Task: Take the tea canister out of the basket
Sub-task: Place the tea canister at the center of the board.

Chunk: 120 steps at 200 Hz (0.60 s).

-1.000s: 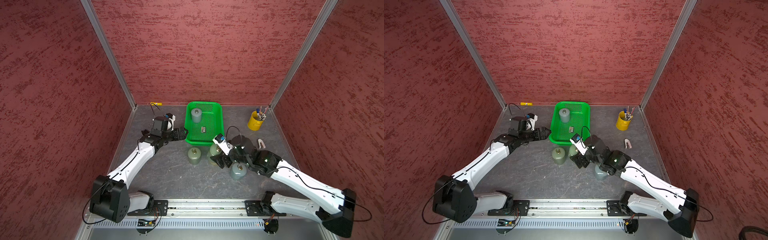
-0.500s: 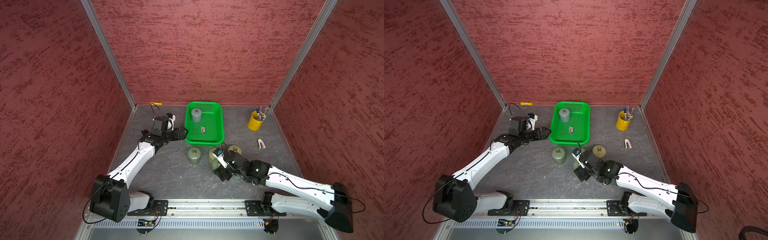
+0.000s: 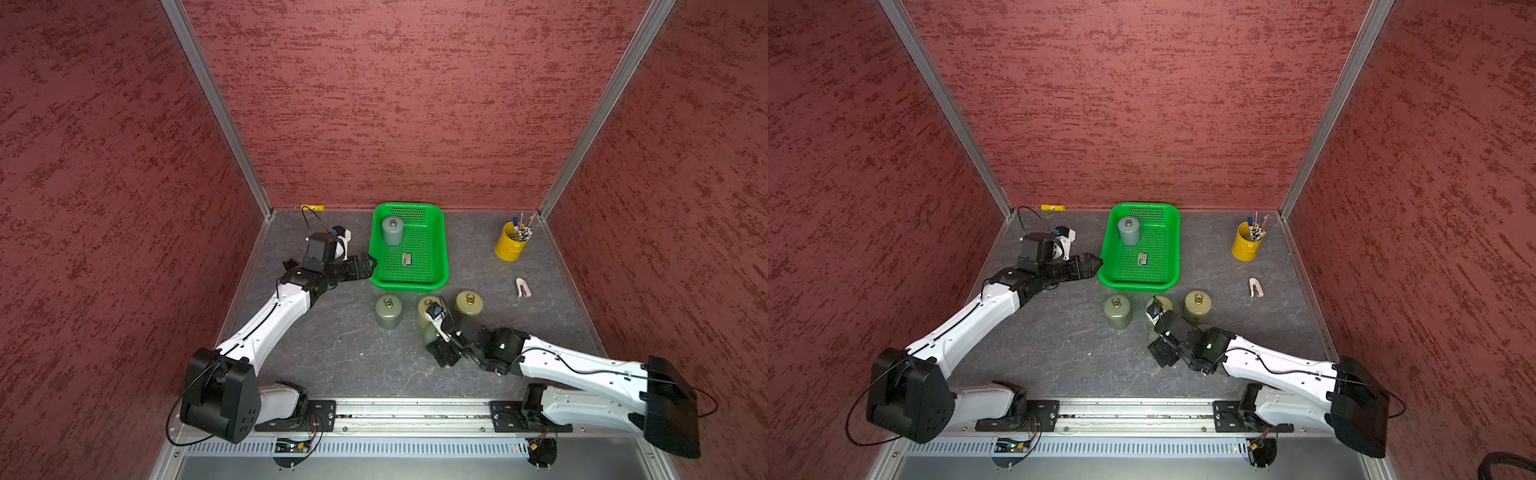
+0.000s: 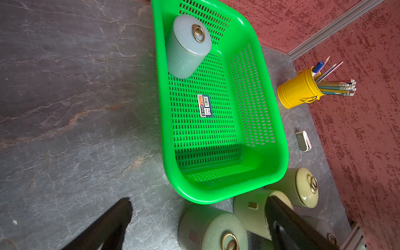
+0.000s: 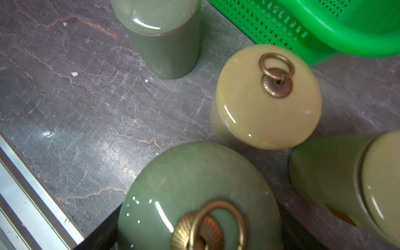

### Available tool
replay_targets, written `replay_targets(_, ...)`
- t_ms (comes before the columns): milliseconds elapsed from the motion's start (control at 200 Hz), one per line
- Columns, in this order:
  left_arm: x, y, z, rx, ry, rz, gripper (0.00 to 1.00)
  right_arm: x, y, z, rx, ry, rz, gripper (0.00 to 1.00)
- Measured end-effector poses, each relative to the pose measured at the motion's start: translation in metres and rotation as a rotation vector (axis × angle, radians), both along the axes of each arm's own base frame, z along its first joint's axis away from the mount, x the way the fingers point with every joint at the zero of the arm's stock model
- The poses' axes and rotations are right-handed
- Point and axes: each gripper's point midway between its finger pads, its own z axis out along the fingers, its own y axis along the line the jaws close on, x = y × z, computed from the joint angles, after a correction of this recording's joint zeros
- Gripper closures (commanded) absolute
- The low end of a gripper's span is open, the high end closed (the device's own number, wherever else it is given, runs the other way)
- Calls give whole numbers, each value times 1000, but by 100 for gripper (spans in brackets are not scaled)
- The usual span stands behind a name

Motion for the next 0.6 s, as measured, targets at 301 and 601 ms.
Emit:
replay_targets(301, 0, 0, 0, 0, -1, 0, 0, 10, 10, -12, 13, -10, -28, 100)
replay_targets(601, 0, 0, 0, 0, -1, 0, 0, 14, 12, -9, 28, -37, -47, 100)
